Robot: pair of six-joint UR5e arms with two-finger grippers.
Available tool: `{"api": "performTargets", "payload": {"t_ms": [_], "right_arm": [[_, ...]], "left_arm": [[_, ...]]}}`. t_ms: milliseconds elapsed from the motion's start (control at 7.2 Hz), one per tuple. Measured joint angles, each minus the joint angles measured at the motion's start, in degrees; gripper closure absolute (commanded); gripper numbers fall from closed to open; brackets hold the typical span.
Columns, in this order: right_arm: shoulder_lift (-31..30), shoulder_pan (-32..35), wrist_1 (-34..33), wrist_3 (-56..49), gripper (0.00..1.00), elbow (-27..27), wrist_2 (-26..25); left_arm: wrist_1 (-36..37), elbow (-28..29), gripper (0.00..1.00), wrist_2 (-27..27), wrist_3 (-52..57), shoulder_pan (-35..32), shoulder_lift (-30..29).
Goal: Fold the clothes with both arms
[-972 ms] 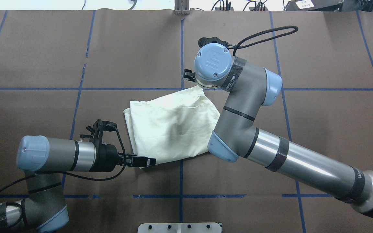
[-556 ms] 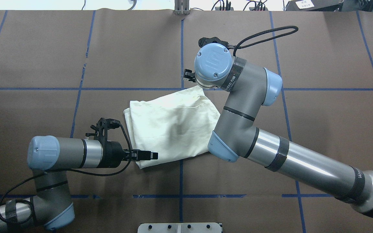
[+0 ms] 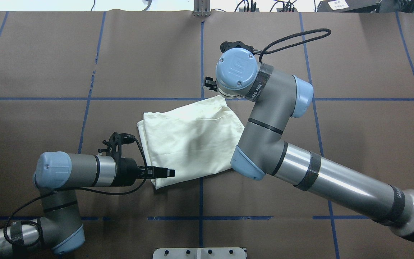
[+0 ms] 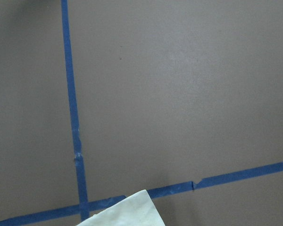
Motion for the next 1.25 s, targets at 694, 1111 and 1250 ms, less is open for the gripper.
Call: {"api": "performTargets", "payload": {"t_ms": [694,1111,1250], "right_arm": [[-2.36,5.69,-0.77,-7.62,0.00,2.71,9.56],[-10.96,16.47,-6.27,-24.98,0.00,11.29,20.74],[-14.00,21.60,-10.18,-34.21,0.00,13.72,23.99]], "left_arm": [[16.66,-10.35,0.00,-7.68,1.56,-7.62,-0.10],[44.36,-19.84,0.00,-12.36,18.46,-18.48,-1.53],[53.82,-21.67,0.00,-12.75,28.15,-22.99,-2.17]]}}
